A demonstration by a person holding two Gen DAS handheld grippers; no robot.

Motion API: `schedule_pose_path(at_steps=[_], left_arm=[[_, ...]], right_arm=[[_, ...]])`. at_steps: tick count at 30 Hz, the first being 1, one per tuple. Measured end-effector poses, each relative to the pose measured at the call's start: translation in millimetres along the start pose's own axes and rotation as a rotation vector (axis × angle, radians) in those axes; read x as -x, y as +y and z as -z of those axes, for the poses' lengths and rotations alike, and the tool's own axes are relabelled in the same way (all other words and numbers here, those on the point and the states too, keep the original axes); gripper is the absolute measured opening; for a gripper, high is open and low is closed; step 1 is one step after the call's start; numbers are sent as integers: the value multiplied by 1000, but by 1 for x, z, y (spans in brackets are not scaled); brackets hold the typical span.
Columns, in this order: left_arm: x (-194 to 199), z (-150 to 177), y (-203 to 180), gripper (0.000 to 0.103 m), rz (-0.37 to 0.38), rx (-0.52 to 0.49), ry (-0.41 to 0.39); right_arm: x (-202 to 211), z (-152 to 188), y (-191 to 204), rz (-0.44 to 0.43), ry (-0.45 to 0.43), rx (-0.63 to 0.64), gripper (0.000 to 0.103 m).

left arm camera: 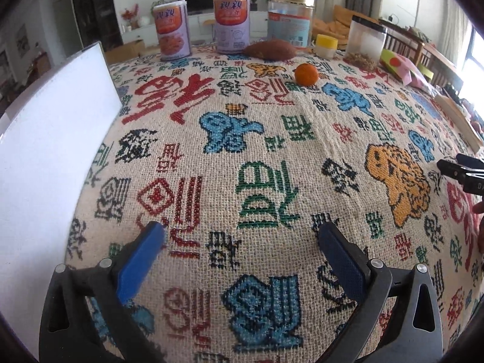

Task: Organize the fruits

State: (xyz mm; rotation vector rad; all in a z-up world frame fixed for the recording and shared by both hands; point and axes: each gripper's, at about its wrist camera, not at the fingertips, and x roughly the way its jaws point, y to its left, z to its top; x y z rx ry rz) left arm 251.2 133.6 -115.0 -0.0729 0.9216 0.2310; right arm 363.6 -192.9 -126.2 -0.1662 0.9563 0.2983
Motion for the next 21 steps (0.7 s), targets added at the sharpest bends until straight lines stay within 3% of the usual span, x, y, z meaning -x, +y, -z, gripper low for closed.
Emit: schedule_pose_path(at_steps=[3,5,10,17,21], left_arm=[[-1,1,5,103,18,23,6],[-1,1,4,103,11,17,6],[-2,0,3,103,13,18,6],[-1,1,5,102,26,32,1],[-1,1,4,102,23,30,1]], right_arm=[[1,-3,4,26,18,-8,103],[7,-7,16,49,-21,1,102],[7,-40,76,-95,-83,79,100],[-37,-87,141,-178,-63,166,65],[-55,-107,161,-202,-78,153,62]])
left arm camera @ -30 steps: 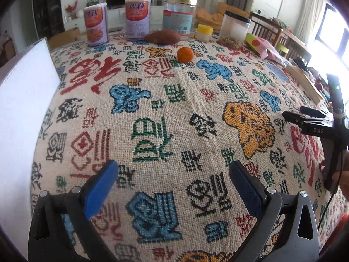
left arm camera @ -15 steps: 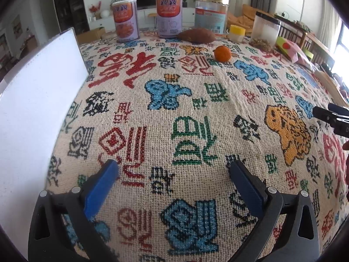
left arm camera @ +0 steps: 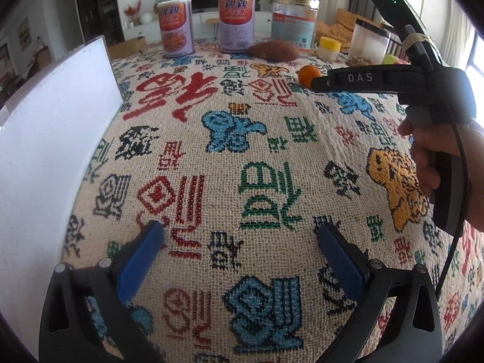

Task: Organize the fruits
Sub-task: 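Reach the right gripper to the last tangerine on the cloth and grasp it, then grasp the sweet potato with the left gripper while the right gripper holds the tangerine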

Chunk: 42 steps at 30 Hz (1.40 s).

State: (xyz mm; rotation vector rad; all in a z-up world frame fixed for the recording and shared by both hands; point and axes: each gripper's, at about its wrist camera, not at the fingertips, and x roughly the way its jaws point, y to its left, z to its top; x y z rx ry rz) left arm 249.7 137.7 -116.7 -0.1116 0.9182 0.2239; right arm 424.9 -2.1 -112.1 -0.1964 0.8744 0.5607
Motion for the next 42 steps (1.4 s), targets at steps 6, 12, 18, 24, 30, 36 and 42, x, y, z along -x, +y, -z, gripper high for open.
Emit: schedule_pose_path(at_steps=[6,12,18,24,30,36,42], left_arm=[[0,0,0,102,-1,0,0],[-1,-1,0,102,-2,0,0],[-1,0,0,102,-5,-2,1],[-2,0,-2,103,-12,-3,2],[-6,-7,-11,102,-14,11,6],[-13,-44,-20,102,89,45,12],[-48,-148,26,101,189,363,-78]], right_arm=[[-36,-25,20,21,26,41,44],[-20,-22,13,24,-39,-13,30],[22,10,-14,-24,-22,-53,30],[86,87,-44,32,2,-34,30],[124,147,-75,106,-14,-105,30],[124,151,-90,100,18,-163,91],[113,149,-76,144,56,-102,98]])
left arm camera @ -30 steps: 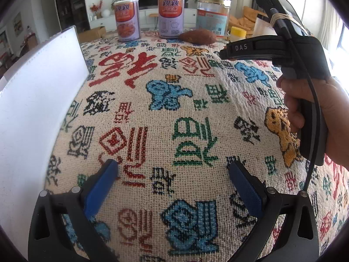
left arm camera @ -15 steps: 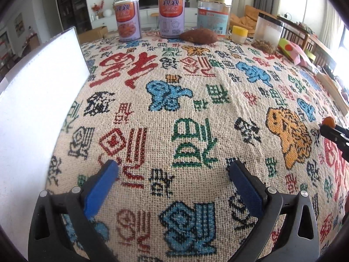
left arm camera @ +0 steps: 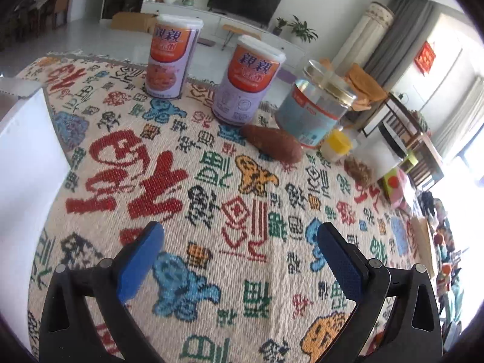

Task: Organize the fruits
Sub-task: 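Grasp the sweet potato with the left gripper while the right gripper holds the tangerine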

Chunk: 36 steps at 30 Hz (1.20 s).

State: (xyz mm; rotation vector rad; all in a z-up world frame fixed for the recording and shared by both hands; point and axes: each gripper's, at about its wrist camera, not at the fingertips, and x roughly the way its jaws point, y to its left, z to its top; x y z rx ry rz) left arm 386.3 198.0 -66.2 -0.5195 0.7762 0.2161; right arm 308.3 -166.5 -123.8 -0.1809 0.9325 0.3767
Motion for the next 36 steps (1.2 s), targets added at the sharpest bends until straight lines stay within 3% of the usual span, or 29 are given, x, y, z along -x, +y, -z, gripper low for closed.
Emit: schedule_pose_path(at_steps=[3,5,8,11,12,14,17,20,22,25,27,28,29,31,34,36], left_arm=[[-34,-44,-16,101,-96,26,-64],[-59,-60,-30,101,-113,56,-65],[-86,-67,-51,101,-149,63,-78],[-112,-56,-61,101,-251,25,-54],[-118,-52,-60,103,-247,8,-46],[-112,-43,-55,103,-187,-26,-30],[-67,-24,-39,101,-285,-87,-37],[-23,-8,-14,101,-193,-98,-98],[-18,-14,-6,101,-122,-98,-93],[-52,-39,-15,101,-67,-102,0],[-87,-51,-24,100,-76,-107,105],[-100,-53,-25,97,-89,-104,141],[-106,-51,-26,62,-101,-98,153],[-103,-51,-29,44,-140,-133,114],[-83,-33,-28,43,-106,-164,122],[-58,-4,-30,43,-43,-197,159]], right_arm=[[-1,0,3,10,5,15,100],[-1,1,1,2,4,9,100],[-1,0,1,2,5,10,100],[-1,1,1,-8,3,5,100],[0,0,0,-13,1,1,100],[0,0,-1,-25,-3,-8,100],[1,0,-3,-37,-8,-17,100],[1,0,-5,-47,-12,-25,100],[2,0,-6,-54,-15,-31,100],[2,0,-6,-52,-15,-30,100],[1,0,-5,-46,-13,-26,100],[1,0,-5,-45,-13,-25,100],[1,0,-5,-44,-13,-26,100],[2,0,-5,-47,-15,-29,100],[2,0,-8,-56,-19,-41,100],[3,0,-10,-71,-24,-53,100]])
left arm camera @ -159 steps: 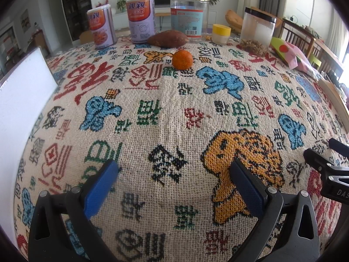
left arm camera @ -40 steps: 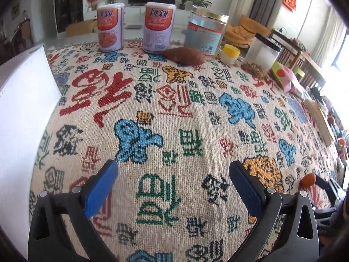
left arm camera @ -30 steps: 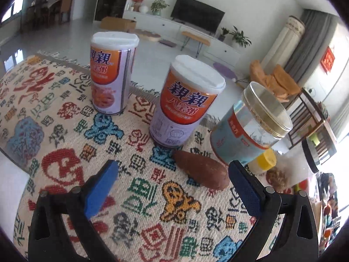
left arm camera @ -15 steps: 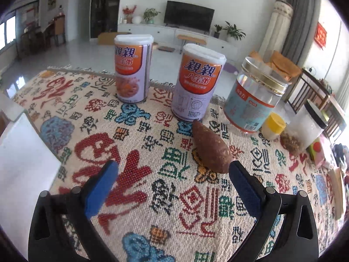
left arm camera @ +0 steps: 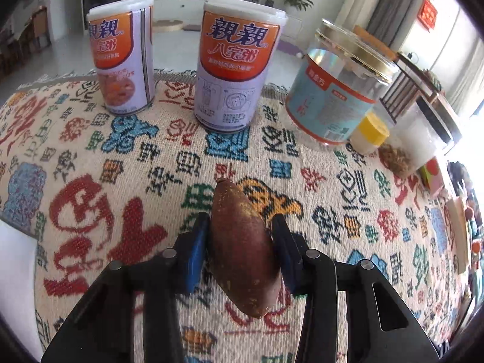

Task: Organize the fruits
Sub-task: 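Grasp the sweet potato with the left gripper while the right gripper holds the tangerine, then carry the sweet potato and tangerine into the white box and open both grippers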

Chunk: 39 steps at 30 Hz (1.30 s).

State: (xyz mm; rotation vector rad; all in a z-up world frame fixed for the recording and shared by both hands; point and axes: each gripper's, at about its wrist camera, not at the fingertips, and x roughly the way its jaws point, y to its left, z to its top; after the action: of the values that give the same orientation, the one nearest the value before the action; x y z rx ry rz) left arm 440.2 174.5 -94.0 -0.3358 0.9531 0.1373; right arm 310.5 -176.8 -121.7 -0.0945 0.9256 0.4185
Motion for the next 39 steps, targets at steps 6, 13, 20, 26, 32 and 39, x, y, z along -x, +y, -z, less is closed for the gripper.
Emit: schedule_pose_path(at_steps=[6,13,20,26,32,39], left_arm=[[86,124,-33,44,161,-215,37],[108,186,-20,53,125,-265,54],[119,190,-14,76,105,-314,40],[104,190,-22,42,18,-351,34],[122,188,-6,41,114,-221,18],[252,186,25,41,377,-23,-109]], right_arm=[[18,10,-33,-277,-39,-140,100],[39,20,-6,-116,60,40,100],[46,13,1,-79,85,-2,99],[35,-9,-5,-68,129,3,77],[8,-23,-9,-52,160,-32,30],[51,-32,12,-107,69,-38,29]])
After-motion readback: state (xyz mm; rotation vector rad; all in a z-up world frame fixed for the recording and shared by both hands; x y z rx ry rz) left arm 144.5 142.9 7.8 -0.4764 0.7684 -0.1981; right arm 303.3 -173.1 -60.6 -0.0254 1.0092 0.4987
